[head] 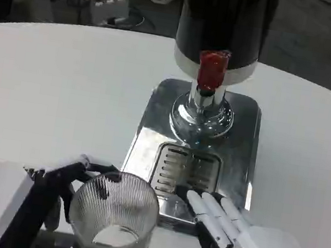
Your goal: Grasp the cup under the faucet to collect the drink, then remove the cup.
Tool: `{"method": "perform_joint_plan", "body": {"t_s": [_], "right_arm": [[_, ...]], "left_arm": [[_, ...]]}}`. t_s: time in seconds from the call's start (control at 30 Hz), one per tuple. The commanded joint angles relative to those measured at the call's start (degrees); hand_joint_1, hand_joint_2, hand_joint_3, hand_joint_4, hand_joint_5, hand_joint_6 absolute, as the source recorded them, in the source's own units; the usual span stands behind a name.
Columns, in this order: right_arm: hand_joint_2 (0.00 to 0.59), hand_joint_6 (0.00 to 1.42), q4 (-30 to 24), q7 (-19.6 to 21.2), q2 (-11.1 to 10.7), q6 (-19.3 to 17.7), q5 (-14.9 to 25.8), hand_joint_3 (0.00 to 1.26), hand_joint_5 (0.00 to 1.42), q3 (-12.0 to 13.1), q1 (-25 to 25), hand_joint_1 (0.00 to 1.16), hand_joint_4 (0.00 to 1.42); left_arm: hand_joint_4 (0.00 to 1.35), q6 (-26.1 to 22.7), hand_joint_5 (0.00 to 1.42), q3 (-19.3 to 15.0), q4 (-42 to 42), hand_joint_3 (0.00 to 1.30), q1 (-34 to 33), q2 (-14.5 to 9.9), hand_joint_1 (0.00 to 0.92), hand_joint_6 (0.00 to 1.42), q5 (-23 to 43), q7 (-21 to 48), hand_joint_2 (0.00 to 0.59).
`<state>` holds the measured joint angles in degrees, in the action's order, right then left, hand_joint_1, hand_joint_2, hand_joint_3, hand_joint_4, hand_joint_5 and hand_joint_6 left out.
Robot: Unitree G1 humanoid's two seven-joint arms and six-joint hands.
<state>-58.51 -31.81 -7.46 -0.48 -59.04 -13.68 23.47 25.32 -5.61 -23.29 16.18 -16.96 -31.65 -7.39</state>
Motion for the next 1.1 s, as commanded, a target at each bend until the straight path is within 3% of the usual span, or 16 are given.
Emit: {"method": "perform_joint_plan", "body": {"t_s": [0.03, 0.6, 0.9, 1.1], "right_arm": [[0.437, 0.00, 0.51, 0.07, 0.10, -0.44, -0.12, 0.01, 0.00, -0.62, 0.36, 0.43, 0.00], [0.437, 0.00, 0.75, -0.43, 0.46, -0.09, -1.32, 0.01, 0.00, -1.37, 0.10, 0.43, 0.00], [0.437, 0.00, 0.75, -0.47, 0.25, 0.19, -1.80, 0.01, 0.00, -0.99, 1.38, 0.43, 0.00], [0.437, 0.00, 0.45, -0.58, 0.28, 0.43, -1.52, 0.01, 0.00, 0.02, 1.51, 0.43, 0.00]], "left_arm": [[0.84, 0.96, 0.95, -0.70, -1.30, 0.74, 0.84, 0.04, 0.678, 1.14, 1.74, 0.08, 0.010], [0.84, 0.86, 0.96, -0.51, -0.15, 0.75, -0.23, 0.20, 0.678, 1.14, 2.47, 0.05, 0.016], [0.84, 1.55, 0.96, -6.31, 5.86, 0.75, -2.22, -0.72, 0.678, 1.14, 4.67, -2.18, 0.016], [0.84, 2.27, 0.96, -7.44, 14.64, 0.75, -10.58, -2.11, 0.678, 1.14, 2.75, -5.92, 0.016]]}}
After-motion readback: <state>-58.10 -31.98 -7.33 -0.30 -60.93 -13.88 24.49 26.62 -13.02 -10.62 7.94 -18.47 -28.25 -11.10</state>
